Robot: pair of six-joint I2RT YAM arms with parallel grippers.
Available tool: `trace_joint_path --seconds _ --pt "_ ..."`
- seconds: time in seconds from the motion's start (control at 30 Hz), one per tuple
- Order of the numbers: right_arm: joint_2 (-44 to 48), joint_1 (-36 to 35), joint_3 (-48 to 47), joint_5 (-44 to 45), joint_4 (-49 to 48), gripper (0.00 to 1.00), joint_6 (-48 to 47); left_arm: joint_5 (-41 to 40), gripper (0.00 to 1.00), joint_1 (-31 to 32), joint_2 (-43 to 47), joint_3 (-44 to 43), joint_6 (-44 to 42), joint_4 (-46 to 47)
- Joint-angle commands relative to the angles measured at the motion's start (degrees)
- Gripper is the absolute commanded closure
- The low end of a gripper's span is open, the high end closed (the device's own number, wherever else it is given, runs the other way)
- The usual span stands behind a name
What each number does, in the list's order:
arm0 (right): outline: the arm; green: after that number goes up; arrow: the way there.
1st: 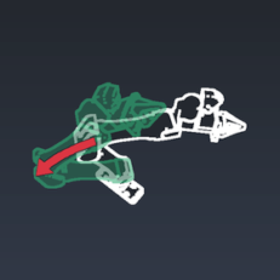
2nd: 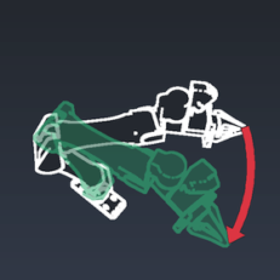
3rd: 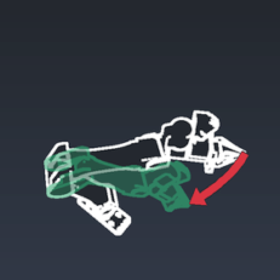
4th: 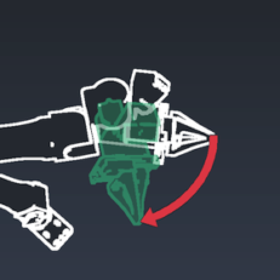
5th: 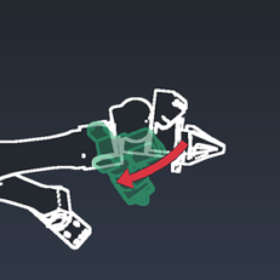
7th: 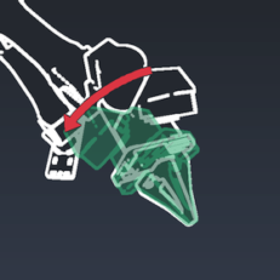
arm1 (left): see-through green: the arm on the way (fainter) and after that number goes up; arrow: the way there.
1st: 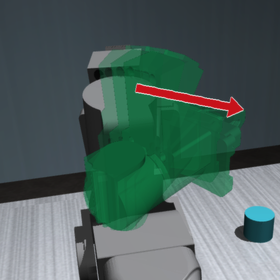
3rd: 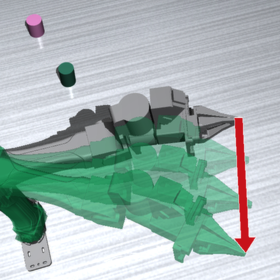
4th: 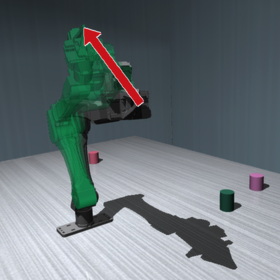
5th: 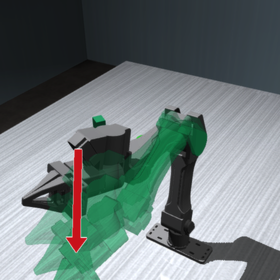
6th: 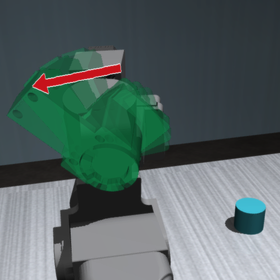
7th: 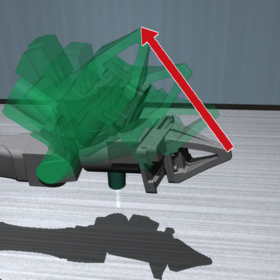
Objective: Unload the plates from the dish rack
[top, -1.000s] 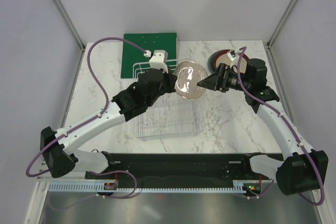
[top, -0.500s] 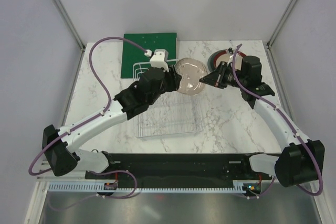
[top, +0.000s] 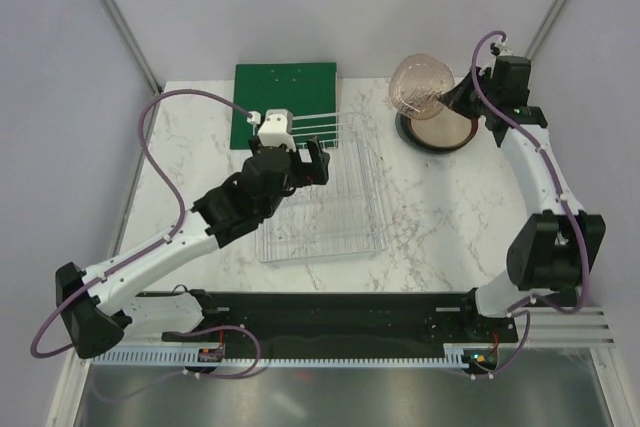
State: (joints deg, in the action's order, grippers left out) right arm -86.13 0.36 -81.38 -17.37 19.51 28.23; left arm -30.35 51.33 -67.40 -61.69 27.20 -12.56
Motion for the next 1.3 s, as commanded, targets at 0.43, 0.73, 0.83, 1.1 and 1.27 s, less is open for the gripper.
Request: trace_joint_path --seconds 0.43,0.73,0.83,1.1,1.27 --pt "-29.2 6.7 -15.7 8.2 6.2 1.00 0.7 -6.2 0.04 -0.4 9.3 3.9 -6.1 -3.8" --pt "-33.1 7.2 -19.1 10.2 7.5 1.00 1.0 -6.3 0.04 -0.5 9.7 6.2 -5.2 -4.2" --pt "-32.9 7.5 -18.6 12.1 7.9 1.00 0.7 -6.4 0.04 -0.5 9.7 6.3 -5.1 -4.1" --pt "-33.4 8.4 -19.8 14.4 10.4 0.59 -0.8 -6.0 0.04 -0.5 8.2 5.5 -4.9 -4.8" --pt "-33.2 8.5 -19.4 14.6 11.2 0.02 -1.6 -6.1 0.00 -0.5 8.7 5.9 -4.2 -4.8"
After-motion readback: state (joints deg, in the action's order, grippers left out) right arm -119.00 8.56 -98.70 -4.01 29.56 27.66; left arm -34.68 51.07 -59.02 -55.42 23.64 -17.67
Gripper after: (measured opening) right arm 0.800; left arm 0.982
